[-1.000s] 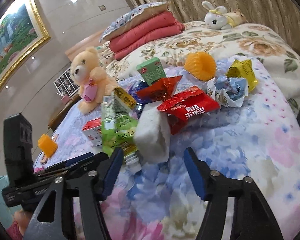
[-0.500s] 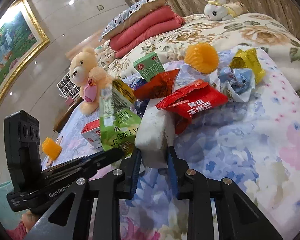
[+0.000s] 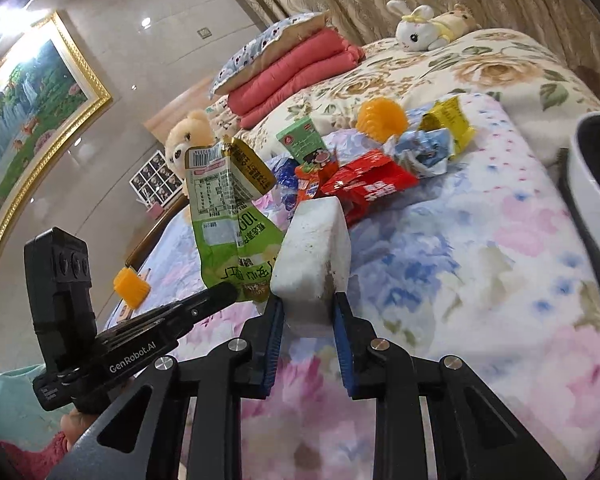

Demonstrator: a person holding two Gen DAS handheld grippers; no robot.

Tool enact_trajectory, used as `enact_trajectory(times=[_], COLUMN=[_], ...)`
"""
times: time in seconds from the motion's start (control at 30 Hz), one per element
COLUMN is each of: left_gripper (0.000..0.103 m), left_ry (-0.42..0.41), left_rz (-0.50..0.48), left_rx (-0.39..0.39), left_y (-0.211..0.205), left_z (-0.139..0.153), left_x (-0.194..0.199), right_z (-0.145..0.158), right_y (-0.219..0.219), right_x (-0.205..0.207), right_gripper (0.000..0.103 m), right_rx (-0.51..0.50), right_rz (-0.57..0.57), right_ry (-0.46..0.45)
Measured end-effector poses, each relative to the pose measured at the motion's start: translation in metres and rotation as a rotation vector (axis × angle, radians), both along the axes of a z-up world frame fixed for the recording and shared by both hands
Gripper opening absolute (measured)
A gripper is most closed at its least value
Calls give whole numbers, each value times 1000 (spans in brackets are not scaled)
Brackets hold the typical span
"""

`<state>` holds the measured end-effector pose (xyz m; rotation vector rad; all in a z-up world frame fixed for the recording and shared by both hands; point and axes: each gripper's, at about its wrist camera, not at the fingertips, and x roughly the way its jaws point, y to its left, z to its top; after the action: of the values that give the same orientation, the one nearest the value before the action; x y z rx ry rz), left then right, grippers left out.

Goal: Collect trash
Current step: 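Grasp the green juice pouch with the left gripper while the right grasps the white foam block, then release the green pouch and white foam block into the bin with both grippers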

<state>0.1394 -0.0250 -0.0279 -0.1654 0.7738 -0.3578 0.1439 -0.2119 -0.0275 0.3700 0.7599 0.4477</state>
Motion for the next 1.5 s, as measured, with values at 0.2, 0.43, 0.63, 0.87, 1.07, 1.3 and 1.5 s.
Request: enact_trajectory(times=[0.2, 0.43, 0.63, 0.87, 1.07, 1.3, 1.5], left_gripper=[1, 1, 1, 1, 1, 1, 1], left_ry=[-7, -30, -36, -38, -46, -54, -49], left_rz=[-57, -122, -164, -208, -258, -307, -333], left_rx=[-6, -5, -10, -17, -17, -8, -1], left_y=[-25, -59, -86, -115, -141, -171, -194], left_z=[8, 17, 21, 26, 34, 38, 38], left_x=[-10, -14, -18, -16, -13, -9, -1], right_z=[7, 12, 16, 22, 29, 31, 33], right_y=[-30, -60, -82, -106, -131, -153, -169], right_x=[-17, -34, -43, -53, -59, -66, -67], right_gripper=[25, 24, 25, 25, 24, 25, 25], right_rx=[5, 2, 2, -9, -6, -4, -2], right_rz=[-74, -145, -193, -242, -293, -340, -378], right_ry=[-13, -27, -41, -63, -80, -87, -84])
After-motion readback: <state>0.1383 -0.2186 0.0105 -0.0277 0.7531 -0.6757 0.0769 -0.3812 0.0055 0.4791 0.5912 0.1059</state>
